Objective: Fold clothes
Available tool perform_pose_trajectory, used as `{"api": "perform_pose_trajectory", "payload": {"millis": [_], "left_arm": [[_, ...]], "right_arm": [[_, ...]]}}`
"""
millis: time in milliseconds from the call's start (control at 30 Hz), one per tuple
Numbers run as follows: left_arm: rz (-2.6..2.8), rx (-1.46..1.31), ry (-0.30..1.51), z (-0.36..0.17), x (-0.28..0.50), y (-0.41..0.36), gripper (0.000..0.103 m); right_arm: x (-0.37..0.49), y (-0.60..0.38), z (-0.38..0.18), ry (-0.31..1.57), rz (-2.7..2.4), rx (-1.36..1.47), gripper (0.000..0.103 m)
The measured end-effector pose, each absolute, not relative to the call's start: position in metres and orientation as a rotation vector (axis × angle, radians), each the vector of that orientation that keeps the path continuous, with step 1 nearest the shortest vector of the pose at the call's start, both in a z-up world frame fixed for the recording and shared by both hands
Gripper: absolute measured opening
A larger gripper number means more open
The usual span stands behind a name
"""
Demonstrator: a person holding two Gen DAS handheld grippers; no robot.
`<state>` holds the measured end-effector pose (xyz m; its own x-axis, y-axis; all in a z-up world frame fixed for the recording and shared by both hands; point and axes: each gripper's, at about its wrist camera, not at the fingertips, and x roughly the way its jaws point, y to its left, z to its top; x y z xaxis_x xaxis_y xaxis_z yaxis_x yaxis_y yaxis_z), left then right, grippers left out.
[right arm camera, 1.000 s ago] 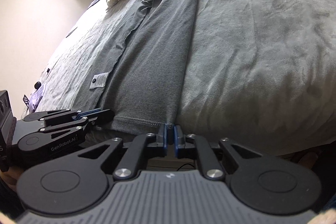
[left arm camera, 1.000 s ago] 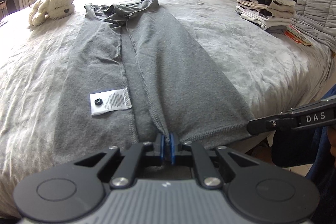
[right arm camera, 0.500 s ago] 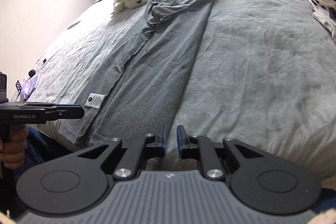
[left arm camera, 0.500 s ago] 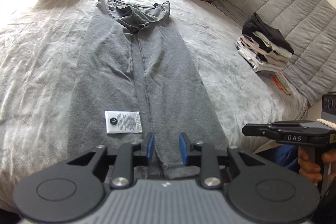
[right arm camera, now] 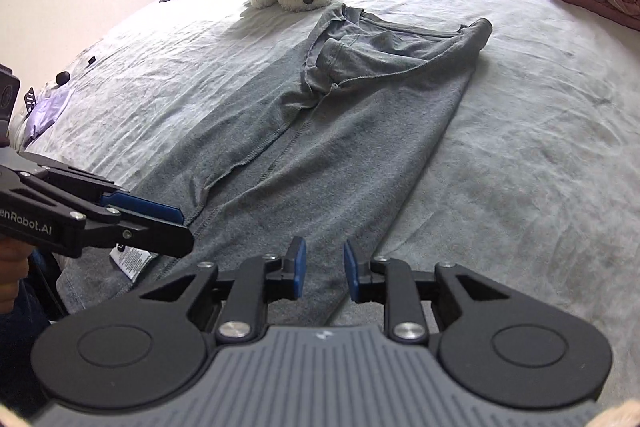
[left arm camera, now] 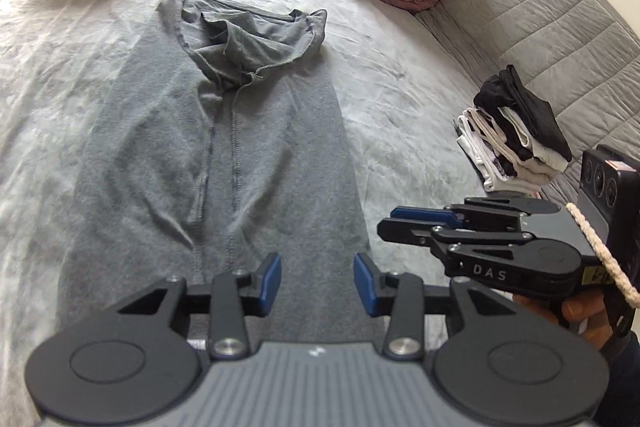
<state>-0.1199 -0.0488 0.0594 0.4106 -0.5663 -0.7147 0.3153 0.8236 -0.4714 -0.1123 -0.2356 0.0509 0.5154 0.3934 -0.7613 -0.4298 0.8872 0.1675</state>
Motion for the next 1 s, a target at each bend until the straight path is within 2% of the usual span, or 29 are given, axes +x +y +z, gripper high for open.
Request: {"api": "perform_pose_trajectory", "payload": {"millis": [167,300,567,833,933,1000], "left_arm": [[-0.533,-0.243,1.004,0.029,-0.099,-0.06,0.041],[-0.537,-0.159,0.975,0.024,-0.095,-0.069,0.04],[-0.556,-0.091,0.939,0.021,-0.086,-0.077,0.044],[-0.575,-0.022,0.905,0.019,-0.092,-0.084,0.046],[-0.594,0.039,0.885,0.02,-0.101,-0.088,0.05],[-0.618,0.065,0.877,0.021,-0.107,-0.09,0.051]], "right_arm": [[-0.089,-0.225,0.029,0.938,0.481,-0.127,0.026],[-0.068,-0.224,0.027,0.934,0.462,-0.163,0.026],[-0.019,-0.23,0.026,0.927,0.411,-0.188,0.033],[0.052,-0.281,0.045,0.879,0.255,-0.072,0.036],[0.055,-0.303,0.065,0.902,0.34,0.011,0.036],[0.034,-0.309,0.088,0.848,0.499,-0.018,0.037]]}}
